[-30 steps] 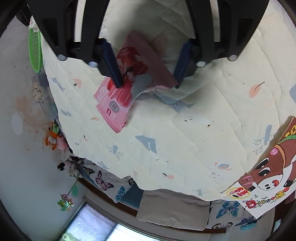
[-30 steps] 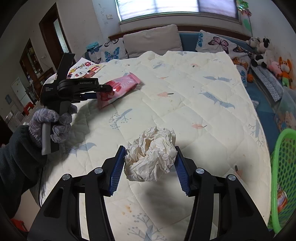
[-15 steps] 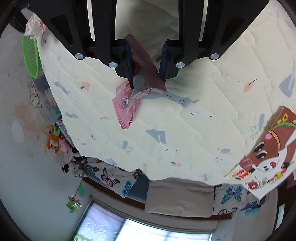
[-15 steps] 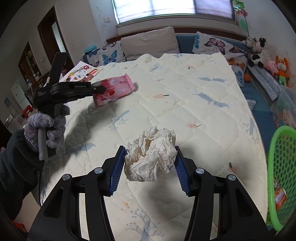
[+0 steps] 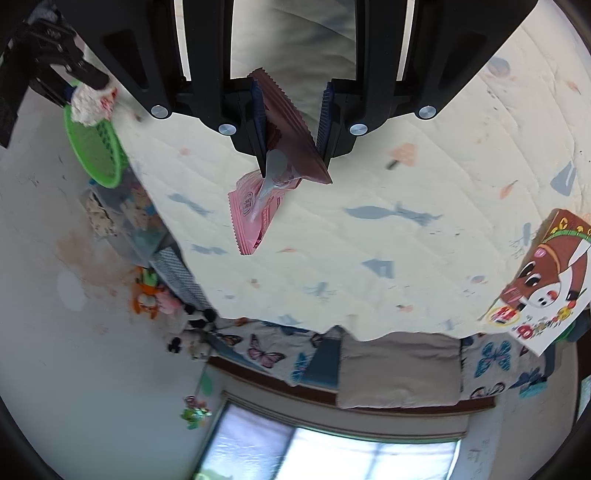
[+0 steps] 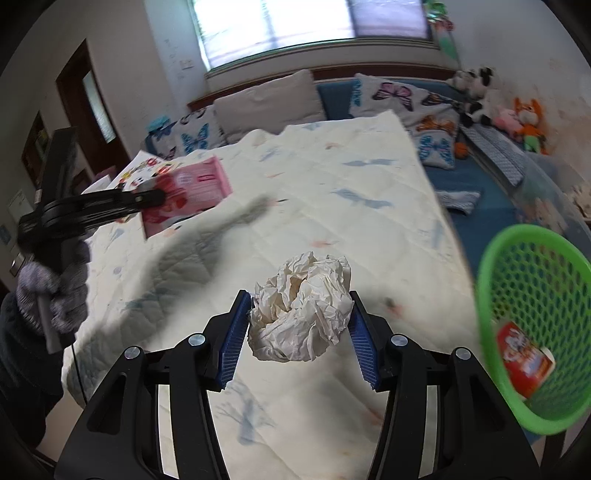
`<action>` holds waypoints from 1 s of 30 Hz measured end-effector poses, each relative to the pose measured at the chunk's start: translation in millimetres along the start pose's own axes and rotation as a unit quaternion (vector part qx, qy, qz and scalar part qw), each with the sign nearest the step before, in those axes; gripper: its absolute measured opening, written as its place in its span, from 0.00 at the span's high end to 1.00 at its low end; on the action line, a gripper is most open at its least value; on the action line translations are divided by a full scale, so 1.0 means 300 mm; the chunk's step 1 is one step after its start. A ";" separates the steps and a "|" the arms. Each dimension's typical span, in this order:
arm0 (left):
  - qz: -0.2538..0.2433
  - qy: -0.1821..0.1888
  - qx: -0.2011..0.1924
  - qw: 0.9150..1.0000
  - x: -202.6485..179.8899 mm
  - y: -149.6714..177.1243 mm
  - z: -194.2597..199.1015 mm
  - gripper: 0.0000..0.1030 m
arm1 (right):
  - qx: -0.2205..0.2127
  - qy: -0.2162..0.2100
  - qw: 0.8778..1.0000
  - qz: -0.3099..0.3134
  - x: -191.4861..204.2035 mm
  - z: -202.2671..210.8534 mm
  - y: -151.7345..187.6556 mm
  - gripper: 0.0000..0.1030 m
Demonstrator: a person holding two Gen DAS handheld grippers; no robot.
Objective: Collect trash
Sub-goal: 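Carry the tissue and pink wrapper over the green basket and release both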
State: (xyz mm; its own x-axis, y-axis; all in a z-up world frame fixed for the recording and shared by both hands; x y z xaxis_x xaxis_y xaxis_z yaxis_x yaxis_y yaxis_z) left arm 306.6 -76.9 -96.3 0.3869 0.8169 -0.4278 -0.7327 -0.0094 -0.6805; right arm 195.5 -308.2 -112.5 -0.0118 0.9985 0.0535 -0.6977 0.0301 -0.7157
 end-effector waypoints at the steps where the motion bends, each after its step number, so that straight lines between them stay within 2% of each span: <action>1: -0.003 0.007 0.001 1.000 -0.030 0.005 0.002 0.77 | -0.001 0.006 1.000 -0.005 -0.031 0.009 0.005 0.48; 10: -0.043 0.055 0.011 0.997 -0.299 0.020 -0.036 0.77 | -0.013 0.057 0.997 -0.043 -0.274 0.090 0.035 0.48; 21: -0.100 0.102 0.042 0.989 -0.638 0.069 -0.170 0.77 | -0.006 0.128 0.987 -0.093 -0.603 0.149 0.106 0.48; 30: -0.127 0.128 0.073 0.981 -0.826 0.103 -0.293 0.77 | 0.010 0.160 0.980 -0.121 -0.759 0.144 0.166 0.46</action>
State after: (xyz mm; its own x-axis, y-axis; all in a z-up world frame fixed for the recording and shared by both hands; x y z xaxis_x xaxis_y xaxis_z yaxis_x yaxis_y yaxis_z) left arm 237.3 -330.3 -63.6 0.6817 0.6107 -0.4030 -0.6592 0.2735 -0.7005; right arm 132.5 -536.1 -130.1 0.3782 0.9257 -0.0030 -0.6665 0.2700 -0.6949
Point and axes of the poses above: each gripper's, at about its wrist camera, not at the fingertips, and z roughly against the way its jaws point, x to its left, y to its underside, the point moved 8 cm from there along -z, roughly the way its jaws point, and after that the axes turned 11 degrees about y, right-handed, at the moved point
